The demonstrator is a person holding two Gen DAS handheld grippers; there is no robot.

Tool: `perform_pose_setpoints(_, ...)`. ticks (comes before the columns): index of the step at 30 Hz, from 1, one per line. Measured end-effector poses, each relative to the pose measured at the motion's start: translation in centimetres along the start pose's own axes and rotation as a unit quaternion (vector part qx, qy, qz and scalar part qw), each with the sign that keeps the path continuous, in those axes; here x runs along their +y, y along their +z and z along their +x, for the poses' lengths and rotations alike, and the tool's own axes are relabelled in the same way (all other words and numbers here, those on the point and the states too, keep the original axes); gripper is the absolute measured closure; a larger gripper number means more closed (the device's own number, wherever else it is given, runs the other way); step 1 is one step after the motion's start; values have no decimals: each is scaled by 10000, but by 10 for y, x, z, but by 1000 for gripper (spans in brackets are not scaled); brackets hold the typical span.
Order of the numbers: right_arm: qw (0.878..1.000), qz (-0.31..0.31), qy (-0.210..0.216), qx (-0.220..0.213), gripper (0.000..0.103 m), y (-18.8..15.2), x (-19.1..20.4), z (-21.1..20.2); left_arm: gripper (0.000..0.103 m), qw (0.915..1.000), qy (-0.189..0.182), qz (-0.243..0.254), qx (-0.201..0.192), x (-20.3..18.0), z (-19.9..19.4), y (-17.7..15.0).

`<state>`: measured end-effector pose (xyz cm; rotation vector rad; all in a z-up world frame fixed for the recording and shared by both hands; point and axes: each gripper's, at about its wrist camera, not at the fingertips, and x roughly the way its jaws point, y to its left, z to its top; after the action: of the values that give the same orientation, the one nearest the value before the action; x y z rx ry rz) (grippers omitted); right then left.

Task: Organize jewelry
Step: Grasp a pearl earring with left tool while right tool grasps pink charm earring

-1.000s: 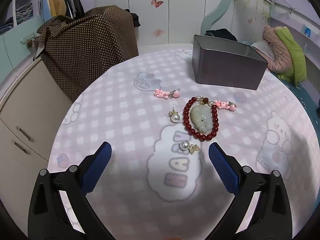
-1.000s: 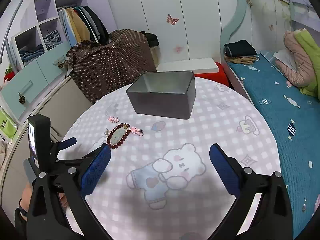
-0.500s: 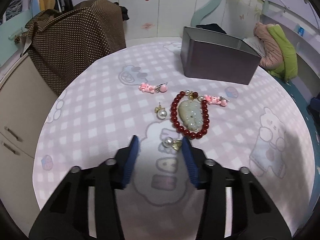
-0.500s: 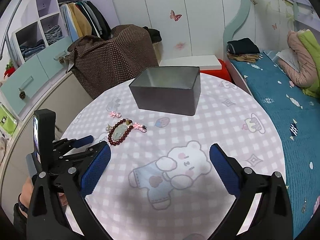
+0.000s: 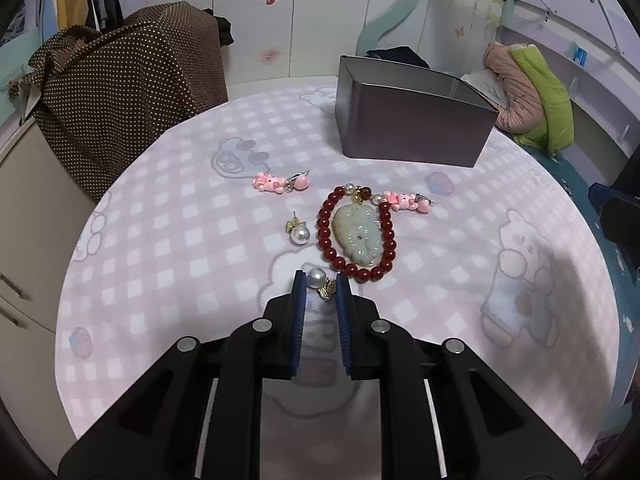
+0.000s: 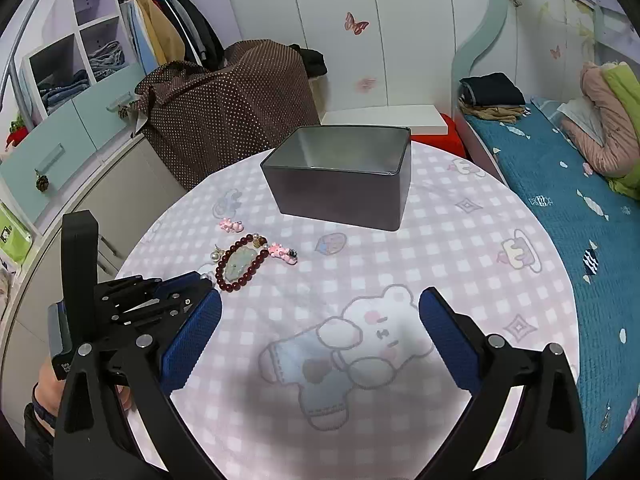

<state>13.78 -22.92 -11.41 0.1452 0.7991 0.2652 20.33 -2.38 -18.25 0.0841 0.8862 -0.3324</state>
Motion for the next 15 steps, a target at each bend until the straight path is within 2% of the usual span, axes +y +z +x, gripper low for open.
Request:
perform_pose_setpoints(3, 9999, -86, -21, 58, 8, 4, 1, 7, 92, 9999, -116, -101, -40, 3, -3, 0)
perform_pose_setpoints(5, 9995, -205, -99, 203, 8, 8, 3, 21, 102, 9998, -134, -136, -68, 5, -6, -2)
perform_pose_setpoints(10, 9970, -463, -214, 588, 8, 17, 9, 63, 102, 9992, -129, -316, -206, 15, -19, -6)
perform_pose_setpoints(15, 9899, -1050, -289, 903, 10, 21, 25, 102, 102, 9994, -90, -259, -216, 20, -24, -12)
